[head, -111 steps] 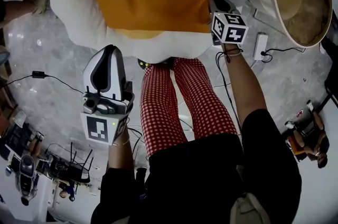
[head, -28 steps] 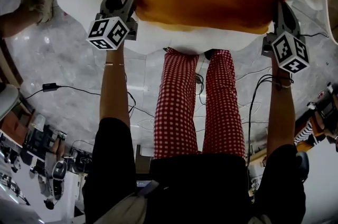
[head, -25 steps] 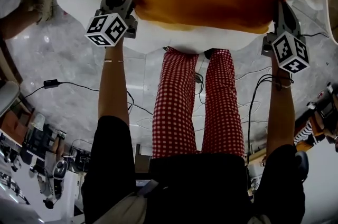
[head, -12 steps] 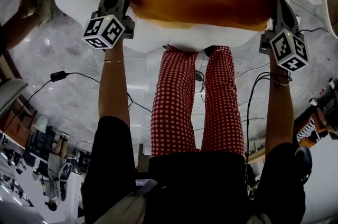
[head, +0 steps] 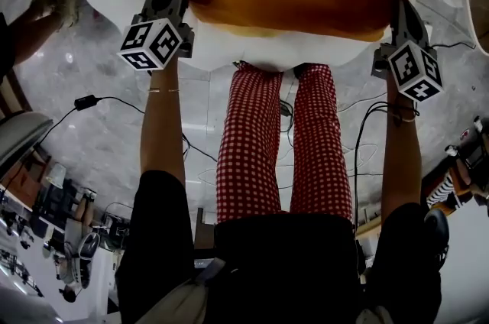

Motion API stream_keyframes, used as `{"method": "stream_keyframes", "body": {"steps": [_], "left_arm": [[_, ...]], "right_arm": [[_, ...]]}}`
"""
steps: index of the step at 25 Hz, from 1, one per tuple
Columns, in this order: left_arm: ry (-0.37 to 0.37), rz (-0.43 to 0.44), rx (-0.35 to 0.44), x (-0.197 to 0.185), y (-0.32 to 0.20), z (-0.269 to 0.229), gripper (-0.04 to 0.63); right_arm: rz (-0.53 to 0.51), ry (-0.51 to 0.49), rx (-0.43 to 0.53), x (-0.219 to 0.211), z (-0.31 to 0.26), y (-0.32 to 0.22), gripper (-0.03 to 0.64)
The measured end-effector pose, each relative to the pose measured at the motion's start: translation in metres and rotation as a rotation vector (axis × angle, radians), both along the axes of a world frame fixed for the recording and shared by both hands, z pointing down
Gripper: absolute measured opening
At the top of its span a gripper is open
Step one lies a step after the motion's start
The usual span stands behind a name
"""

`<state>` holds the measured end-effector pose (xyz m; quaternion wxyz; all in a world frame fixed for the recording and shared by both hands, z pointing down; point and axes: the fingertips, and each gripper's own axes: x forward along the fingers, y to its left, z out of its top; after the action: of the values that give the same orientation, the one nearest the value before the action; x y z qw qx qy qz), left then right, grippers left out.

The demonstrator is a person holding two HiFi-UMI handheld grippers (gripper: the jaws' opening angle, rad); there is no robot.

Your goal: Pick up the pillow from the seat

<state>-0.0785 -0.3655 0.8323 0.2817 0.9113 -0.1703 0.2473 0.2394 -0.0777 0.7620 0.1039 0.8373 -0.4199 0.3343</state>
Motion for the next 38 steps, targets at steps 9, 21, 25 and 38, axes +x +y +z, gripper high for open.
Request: {"method": "stream_keyframes", "body": {"steps": [9,21,25,38], "left_arm": [[-0.047,-0.035,0.014,-0.02,0.012,-0.045,0.012],[-0.038,-0.077,0.049,-0.04,0.032,-0.125,0.012],[-0.02,-0.08,0.062,-0.041,0.035,-0.163,0.012],[0.029,-0.115,0.124,-0.038,0.043,-0.241,0.012]], "right_arm": [[-0.027,-0.039,0.027,-0.013,-0.02,0.007,0.023],[-0.07,-0.013,0.088,-0.017,-0.086,0.009,0.021],[-0.083,0.003,0.118,-0.016,-0.121,0.011,0.021],[-0.114,0.04,0.213,-0.008,-0.185,0.012,0.021]]}}
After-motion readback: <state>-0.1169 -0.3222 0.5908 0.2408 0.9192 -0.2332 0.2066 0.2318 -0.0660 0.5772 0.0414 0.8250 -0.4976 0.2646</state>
